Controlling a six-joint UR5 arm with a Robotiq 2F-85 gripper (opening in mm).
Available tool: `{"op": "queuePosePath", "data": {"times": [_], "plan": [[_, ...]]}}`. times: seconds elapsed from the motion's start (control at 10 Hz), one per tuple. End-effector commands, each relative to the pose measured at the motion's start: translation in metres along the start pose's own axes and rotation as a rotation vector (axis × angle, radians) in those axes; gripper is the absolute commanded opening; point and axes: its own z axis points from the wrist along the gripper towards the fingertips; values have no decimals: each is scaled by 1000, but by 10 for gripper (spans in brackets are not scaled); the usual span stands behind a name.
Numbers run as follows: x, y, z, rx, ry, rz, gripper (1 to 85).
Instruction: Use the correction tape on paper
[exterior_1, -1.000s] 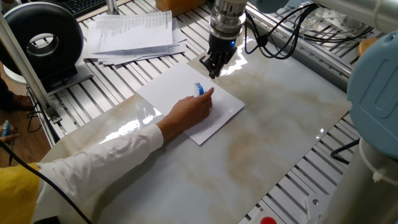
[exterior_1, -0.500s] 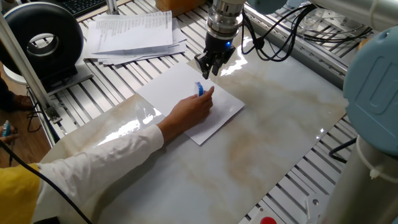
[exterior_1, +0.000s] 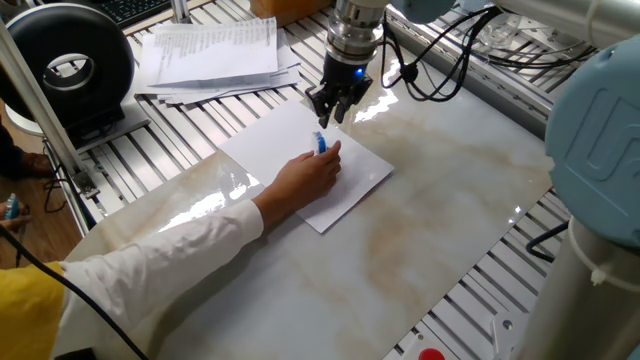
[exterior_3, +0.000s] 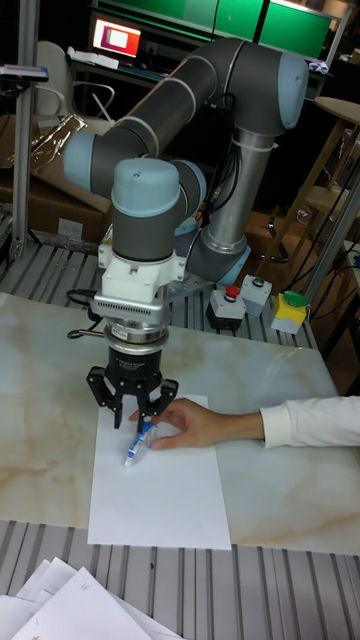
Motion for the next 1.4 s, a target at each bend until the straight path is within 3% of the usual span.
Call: {"op": "queuePosePath", "data": {"times": [0.0, 0.4, 1.3], "plan": [[-9, 14, 3, -24, -15, 76, 377], [-13, 25, 13, -37, -11, 159, 380], [-5, 32, 18, -23, -2, 201, 367]]}}
